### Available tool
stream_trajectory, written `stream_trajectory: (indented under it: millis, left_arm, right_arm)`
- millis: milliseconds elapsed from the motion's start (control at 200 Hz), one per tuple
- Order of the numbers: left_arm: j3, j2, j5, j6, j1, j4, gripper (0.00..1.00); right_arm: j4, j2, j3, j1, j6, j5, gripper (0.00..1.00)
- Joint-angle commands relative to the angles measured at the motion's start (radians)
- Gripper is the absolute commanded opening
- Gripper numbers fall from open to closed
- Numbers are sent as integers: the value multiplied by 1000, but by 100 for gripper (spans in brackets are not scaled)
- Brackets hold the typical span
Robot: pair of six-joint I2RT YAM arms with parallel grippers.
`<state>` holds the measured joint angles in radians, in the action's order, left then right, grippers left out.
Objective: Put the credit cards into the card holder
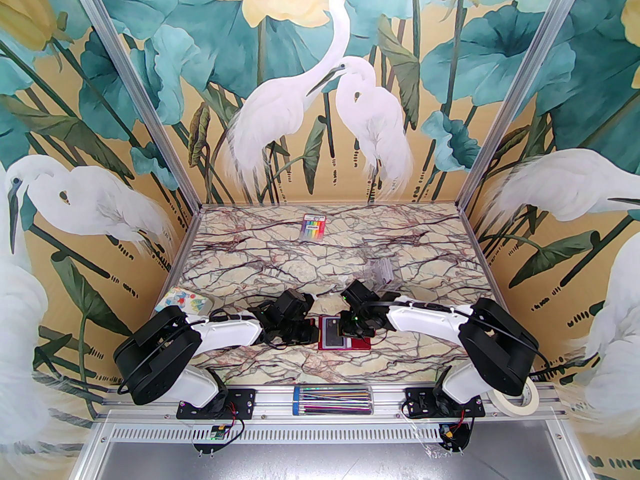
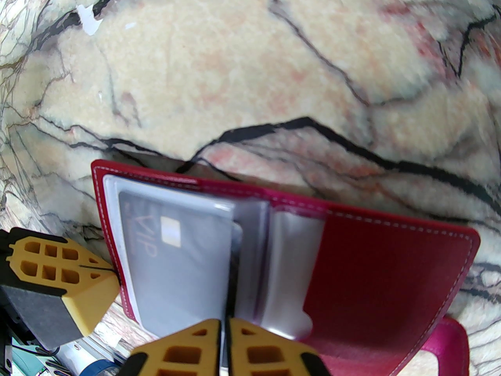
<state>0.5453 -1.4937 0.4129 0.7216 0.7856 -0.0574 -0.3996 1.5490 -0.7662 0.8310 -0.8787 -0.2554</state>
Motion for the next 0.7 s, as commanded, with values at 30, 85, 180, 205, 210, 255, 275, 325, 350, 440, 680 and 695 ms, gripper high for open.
stream_trajectory:
  millis: [30, 85, 180, 205, 210, 255, 275, 325, 350, 440, 680, 695]
  left_arm:
    - [21, 8, -1, 9, 6, -14, 0]
    - [26, 26, 1, 10, 7, -22, 0]
    - [34, 48, 1, 13, 9, -25, 0]
    - [36, 51, 3, 15, 10, -27, 0]
    - [36, 50, 3, 15, 10, -27, 0]
    - [39, 54, 3, 16, 13, -26, 0]
    - [41, 52, 3, 16, 14, -25, 0]
    - [44, 48, 3, 18, 15, -25, 0]
    - [46, 46, 3, 18, 17, -23, 0]
    - [49, 29, 0, 18, 19, -17, 0]
    - [48, -6, -22, 21, 21, -17, 0]
    - [48, -7, -24, 21, 21, -16, 0]
  right_arm:
    - [5, 3, 13, -1, -9, 25, 10]
    - [7, 2, 16, -1, -9, 25, 10]
    - [10, 0, 19, -1, -11, 27, 10]
    - [11, -1, 20, -1, -12, 27, 10]
    - [11, -1, 20, -1, -12, 27, 10]
    - [13, -1, 21, -1, -10, 27, 10]
    - [13, -1, 22, -1, -10, 27, 10]
    - [14, -3, 22, -1, -12, 27, 10]
    - [14, -2, 23, -1, -12, 28, 10]
    - [16, -3, 22, -1, -13, 27, 11]
    - [10, -10, 26, -1, -11, 28, 11]
    - [9, -11, 25, -1, -12, 28, 11]
